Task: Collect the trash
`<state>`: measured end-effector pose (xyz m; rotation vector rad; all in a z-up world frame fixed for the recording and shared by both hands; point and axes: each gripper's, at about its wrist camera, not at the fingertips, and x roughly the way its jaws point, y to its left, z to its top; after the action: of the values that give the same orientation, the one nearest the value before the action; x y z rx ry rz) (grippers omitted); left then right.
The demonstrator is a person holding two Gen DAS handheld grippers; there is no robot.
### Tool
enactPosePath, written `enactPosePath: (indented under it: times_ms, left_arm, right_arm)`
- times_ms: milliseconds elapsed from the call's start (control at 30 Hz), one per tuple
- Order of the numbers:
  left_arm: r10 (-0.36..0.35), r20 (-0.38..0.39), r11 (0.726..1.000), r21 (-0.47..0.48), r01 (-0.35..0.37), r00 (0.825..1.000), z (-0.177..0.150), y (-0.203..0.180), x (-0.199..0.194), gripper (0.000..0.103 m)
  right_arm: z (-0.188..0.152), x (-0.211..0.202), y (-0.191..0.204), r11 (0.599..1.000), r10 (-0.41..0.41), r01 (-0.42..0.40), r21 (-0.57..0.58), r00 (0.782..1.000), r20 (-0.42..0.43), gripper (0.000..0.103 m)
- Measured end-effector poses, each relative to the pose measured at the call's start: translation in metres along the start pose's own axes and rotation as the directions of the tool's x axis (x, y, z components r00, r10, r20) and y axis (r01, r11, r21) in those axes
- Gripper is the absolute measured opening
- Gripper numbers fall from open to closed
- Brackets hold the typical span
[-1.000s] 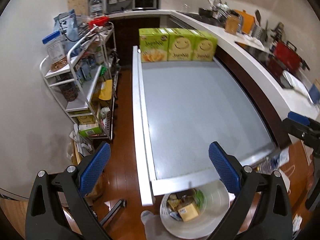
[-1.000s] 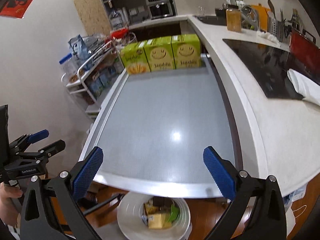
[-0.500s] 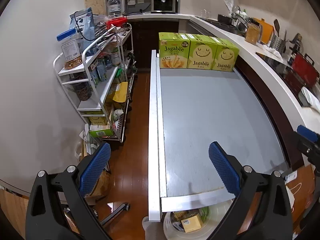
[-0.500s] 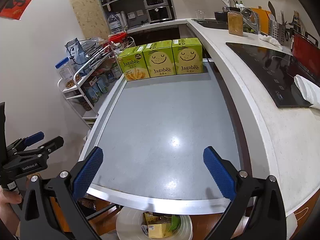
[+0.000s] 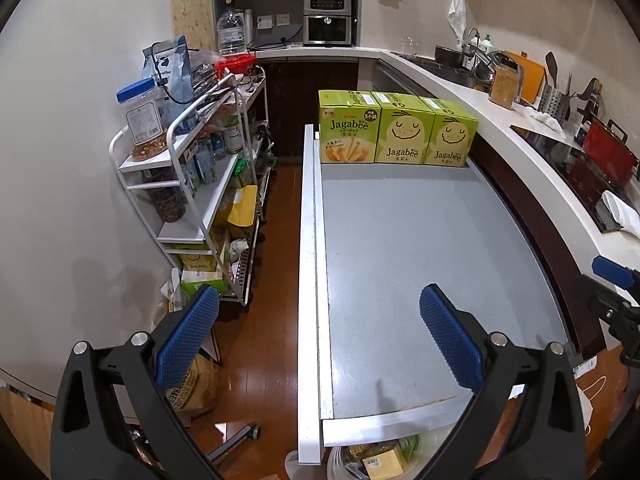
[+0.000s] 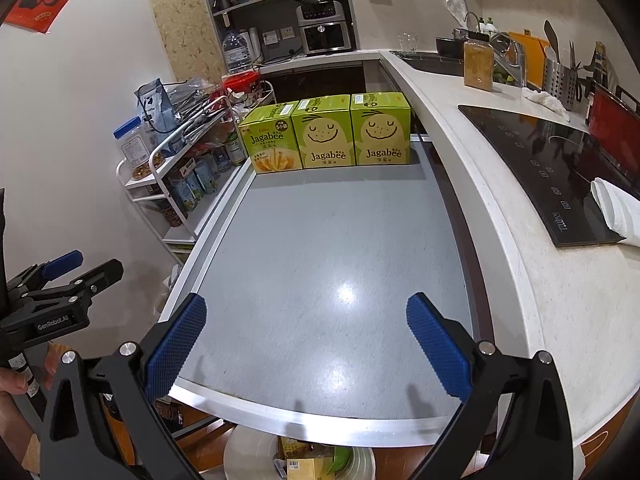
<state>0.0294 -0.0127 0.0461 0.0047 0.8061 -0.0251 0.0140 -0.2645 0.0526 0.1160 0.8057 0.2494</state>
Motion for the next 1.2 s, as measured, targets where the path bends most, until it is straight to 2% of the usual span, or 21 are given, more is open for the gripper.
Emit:
enactPosePath:
  times_ms: [200,367,533,833,1200]
  left_arm:
    - [0.019,-0.006,0.999,-0.027,-0.02,1.0,0.002,0.0029,0.0036,0.101]
    - [0.047,0.044,0.999,-0.027,-0.046,0.998,0.0035,0.004,0.0001,0.101]
    - [0.075,0.062,0.997,-0.011,-0.075,0.995,0.0051,0.0025,-0.0021,0.101]
    - [0.037,0.052,0.999,-0.042,-0.035,0.998,0.0044,0.006,-0.0026,0.101]
    - [0.017,0.056,1.0,-0.025,-0.016,0.998,0.0083,0.0056,-0.0015,0.101]
  right_arm:
    - [0.0024,0.0038,0.0013,1.0,0.003,-0.003,-0.001,1.0,-0.003,0.098]
    - [0.0033,0.0048,0.0038,1.0,-0.002,0.002,-0.013,1.0,0.0,0.098]
    - [0.0041,0.0051,0.0033,1.0,0.0,0.0,-0.009,1.0,0.0,0.098]
    - [0.0036,0.0056,0.0066,1.0,0.007,-0.007,-0.014,1.0,-0.005,0.098]
    - [0.0043,0.006,0.0092,1.0,0.011,-0.011,-0.024,1.0,-0.005,0.098]
